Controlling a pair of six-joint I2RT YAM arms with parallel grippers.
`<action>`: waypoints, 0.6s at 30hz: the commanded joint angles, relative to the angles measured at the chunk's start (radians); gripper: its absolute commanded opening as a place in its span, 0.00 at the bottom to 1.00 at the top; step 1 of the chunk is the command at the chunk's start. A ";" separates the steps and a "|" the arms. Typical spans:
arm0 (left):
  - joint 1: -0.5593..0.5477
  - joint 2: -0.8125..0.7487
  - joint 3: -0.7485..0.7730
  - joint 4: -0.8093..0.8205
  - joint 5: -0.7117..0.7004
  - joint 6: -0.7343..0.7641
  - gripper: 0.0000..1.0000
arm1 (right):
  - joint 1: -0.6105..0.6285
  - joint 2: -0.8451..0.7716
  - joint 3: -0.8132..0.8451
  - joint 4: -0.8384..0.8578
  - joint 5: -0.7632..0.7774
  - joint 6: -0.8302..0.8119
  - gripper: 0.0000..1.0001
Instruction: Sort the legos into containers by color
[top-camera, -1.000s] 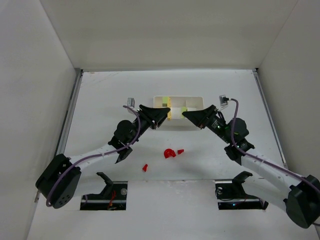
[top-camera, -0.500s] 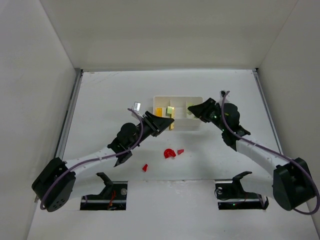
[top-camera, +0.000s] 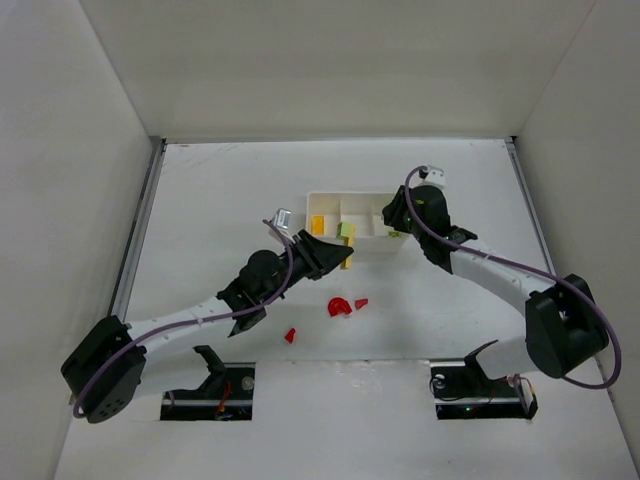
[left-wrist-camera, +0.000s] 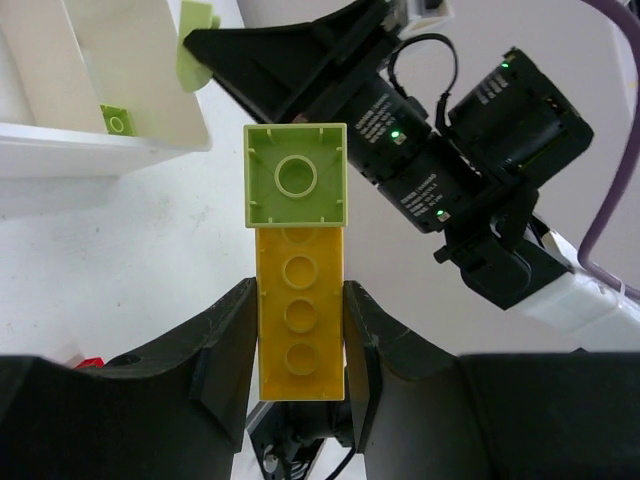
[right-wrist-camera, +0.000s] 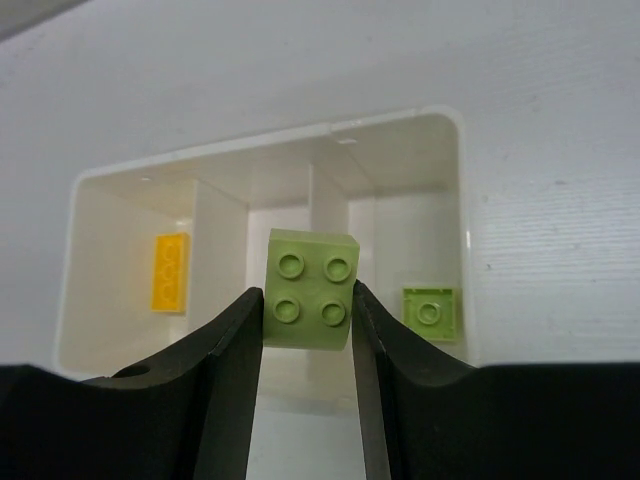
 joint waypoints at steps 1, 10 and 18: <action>-0.001 0.014 0.034 0.089 0.004 0.008 0.16 | 0.012 0.010 0.052 -0.034 0.095 -0.055 0.41; 0.014 0.069 0.026 0.198 0.024 -0.048 0.16 | 0.016 -0.065 0.040 -0.035 0.090 -0.049 0.74; 0.048 0.121 0.029 0.350 0.050 -0.148 0.16 | 0.081 -0.410 -0.164 0.053 -0.103 0.095 0.69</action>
